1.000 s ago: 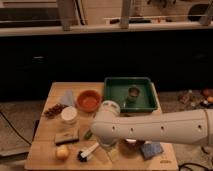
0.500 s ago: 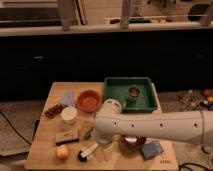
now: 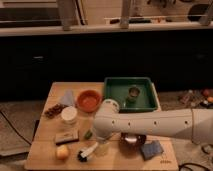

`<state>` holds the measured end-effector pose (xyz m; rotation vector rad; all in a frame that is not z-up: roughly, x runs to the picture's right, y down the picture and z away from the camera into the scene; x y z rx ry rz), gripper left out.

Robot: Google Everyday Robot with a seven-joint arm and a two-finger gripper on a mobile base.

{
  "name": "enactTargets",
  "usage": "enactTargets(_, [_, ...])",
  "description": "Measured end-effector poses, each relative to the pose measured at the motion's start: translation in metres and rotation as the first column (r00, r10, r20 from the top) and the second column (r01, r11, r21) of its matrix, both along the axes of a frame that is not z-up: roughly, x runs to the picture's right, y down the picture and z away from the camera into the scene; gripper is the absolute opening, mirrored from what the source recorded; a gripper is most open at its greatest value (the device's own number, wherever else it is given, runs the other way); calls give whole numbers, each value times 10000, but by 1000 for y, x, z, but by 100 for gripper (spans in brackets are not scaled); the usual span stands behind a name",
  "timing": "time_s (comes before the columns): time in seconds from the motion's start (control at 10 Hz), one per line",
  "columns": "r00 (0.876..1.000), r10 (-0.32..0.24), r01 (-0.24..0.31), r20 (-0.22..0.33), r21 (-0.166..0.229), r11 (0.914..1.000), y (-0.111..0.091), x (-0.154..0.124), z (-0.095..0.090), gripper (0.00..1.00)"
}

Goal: Wipe red bowl with brush

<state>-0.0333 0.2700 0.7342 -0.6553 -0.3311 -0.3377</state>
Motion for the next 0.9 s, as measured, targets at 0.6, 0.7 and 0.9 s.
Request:
enactTargets(0.6, [9949,984,-989,-241,-208,9949,6,20,39,80])
enactTargets(0.7, [9941,1064,-1071,-226,-278,9939,8,23,43,80])
enactTargets(0.9, [9932,1144,-1152,-208,-423,9924,14,27,49,80])
